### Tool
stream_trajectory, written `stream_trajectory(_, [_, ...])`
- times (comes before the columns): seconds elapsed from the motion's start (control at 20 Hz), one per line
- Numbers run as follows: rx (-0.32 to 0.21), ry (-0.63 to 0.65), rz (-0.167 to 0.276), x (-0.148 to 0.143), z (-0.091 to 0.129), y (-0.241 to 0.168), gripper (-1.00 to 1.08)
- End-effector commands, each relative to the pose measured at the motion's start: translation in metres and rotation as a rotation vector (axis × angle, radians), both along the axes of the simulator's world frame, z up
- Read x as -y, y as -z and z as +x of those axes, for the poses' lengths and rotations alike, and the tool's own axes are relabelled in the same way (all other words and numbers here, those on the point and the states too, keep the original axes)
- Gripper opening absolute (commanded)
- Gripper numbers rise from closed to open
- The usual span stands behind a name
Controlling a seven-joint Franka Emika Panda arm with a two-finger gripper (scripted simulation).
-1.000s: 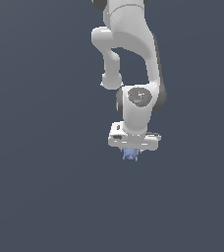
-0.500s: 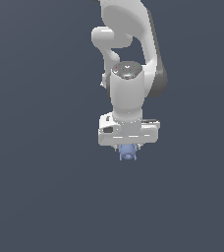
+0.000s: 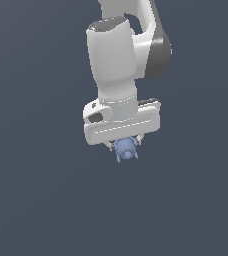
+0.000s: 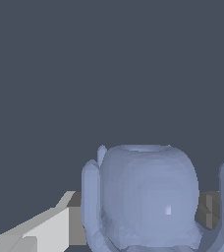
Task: Pick up the object and move it to a goal position.
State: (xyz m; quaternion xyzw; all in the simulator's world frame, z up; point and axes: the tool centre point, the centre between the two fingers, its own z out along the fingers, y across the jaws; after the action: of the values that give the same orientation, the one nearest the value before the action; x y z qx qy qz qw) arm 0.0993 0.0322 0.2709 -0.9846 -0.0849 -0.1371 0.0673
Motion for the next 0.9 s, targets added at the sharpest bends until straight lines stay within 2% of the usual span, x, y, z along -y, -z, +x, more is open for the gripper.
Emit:
stream_trajectory(0.0, [0.029, -0.041, 0.011, 0.006, 0.007, -0.024, -1.00])
stream_trajectory(0.5, [0.139, -0.200, 0.057, 0.031, 0.031, -0.118, -1.00])
stream_trajectory(0.85, [0.192, -0.278, 0.081, 0.043, 0.041, -0.165, -1.00])
